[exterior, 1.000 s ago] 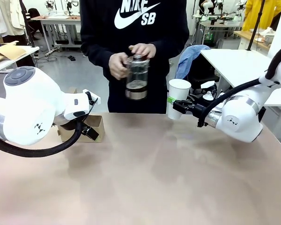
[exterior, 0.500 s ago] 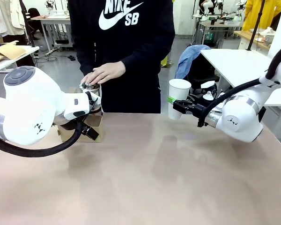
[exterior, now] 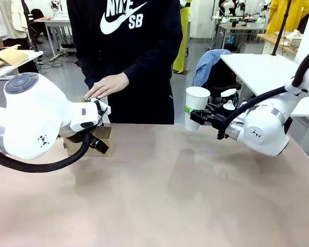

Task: Pour a drink into a cup and package it in a carrier.
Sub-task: When a person places the Paper Cup Lid on the 600 ml Paper Cup , lift the 600 ml Paper Cup.

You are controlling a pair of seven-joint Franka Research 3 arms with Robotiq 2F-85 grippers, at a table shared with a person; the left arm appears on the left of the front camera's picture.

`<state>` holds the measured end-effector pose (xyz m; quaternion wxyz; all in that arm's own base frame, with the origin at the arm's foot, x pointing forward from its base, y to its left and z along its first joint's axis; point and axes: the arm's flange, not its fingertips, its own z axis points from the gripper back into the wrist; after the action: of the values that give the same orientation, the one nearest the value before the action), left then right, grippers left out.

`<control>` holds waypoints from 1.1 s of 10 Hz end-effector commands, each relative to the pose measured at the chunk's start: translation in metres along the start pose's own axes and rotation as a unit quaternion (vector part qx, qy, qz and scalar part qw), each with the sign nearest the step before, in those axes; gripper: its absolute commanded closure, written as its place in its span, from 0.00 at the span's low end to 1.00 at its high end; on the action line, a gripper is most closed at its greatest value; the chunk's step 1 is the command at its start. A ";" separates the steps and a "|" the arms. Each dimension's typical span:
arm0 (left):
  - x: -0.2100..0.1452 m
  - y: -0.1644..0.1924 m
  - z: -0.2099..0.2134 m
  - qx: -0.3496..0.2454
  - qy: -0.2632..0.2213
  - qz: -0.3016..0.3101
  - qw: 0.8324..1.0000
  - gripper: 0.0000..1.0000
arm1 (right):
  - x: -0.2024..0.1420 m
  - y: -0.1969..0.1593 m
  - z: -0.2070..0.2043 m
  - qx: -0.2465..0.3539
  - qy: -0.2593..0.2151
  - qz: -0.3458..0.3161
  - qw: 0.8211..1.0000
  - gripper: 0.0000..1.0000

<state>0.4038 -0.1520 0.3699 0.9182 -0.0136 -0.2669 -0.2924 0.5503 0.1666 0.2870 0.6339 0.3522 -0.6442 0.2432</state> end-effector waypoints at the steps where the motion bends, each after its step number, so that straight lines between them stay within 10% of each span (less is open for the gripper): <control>1: 0.000 0.000 0.000 0.000 -0.001 0.000 1.000 0.00 | 0.005 0.002 -0.001 0.004 0.003 0.004 1.000 0.19; 11: 0.000 0.000 0.000 0.000 -0.001 0.000 1.000 0.00 | 0.005 0.002 -0.001 0.004 0.003 0.004 1.000 0.19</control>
<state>0.4038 -0.1520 0.3699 0.9182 -0.0136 -0.2669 -0.2924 0.5503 0.1666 0.2870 0.6339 0.3521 -0.6442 0.2432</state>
